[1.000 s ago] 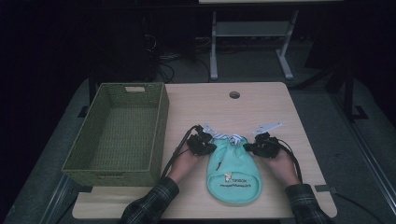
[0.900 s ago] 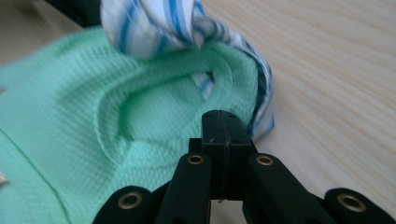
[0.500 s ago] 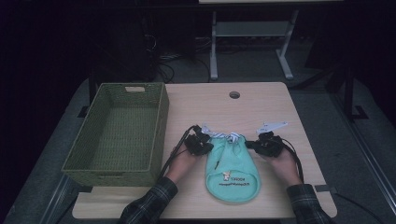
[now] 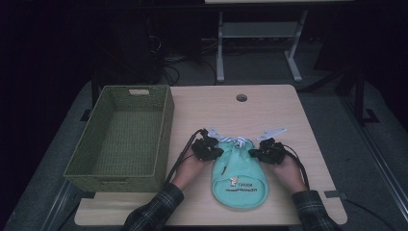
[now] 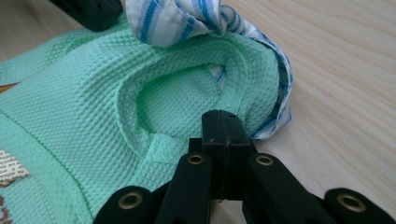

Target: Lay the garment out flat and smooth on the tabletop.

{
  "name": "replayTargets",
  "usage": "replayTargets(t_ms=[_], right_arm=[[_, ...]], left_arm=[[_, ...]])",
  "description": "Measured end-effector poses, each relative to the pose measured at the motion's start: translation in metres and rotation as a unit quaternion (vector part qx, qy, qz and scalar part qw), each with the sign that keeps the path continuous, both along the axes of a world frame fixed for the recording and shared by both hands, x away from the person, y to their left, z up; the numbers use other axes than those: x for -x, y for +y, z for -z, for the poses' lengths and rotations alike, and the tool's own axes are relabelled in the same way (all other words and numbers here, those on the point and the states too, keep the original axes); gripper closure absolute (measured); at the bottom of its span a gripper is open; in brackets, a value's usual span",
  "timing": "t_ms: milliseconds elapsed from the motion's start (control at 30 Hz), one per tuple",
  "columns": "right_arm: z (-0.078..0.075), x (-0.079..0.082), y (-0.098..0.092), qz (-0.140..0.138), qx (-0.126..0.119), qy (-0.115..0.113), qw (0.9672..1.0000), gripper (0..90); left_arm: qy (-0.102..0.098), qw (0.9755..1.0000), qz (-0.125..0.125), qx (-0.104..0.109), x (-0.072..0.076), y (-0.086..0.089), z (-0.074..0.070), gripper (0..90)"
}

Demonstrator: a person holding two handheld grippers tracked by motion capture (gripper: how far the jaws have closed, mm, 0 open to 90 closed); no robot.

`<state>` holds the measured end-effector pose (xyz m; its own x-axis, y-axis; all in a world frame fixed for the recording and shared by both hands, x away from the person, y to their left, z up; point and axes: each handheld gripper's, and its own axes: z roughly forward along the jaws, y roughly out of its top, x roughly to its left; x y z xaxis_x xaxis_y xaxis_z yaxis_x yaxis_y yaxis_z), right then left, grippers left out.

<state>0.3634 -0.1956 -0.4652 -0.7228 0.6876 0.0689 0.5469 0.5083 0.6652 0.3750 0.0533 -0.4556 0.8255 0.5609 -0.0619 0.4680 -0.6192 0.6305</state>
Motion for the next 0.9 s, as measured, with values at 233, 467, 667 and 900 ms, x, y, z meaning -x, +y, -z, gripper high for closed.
replayTargets(t_ms=[233,467,667,900], right_arm=[[-0.002,0.004,-0.002,0.003,0.032,-0.011,0.9994,90.0],[-0.002,0.005,-0.016,0.020,0.034,-0.008,0.9992,90.0],[-0.002,0.005,-0.021,0.022,0.024,-0.003,0.9995,90.0],[-0.012,0.005,-0.031,0.026,-0.027,-0.001,0.9993,83.9]], left_arm=[[-0.015,0.9994,-0.013,-0.028,-0.002,0.005,0.003,88.5],[-0.028,0.9988,-0.017,-0.036,-0.003,0.006,0.003,89.1],[-0.011,0.9997,-0.020,-0.012,-0.006,0.010,0.004,88.8],[-0.008,0.9997,-0.020,0.015,-0.006,0.016,-0.008,81.7]])
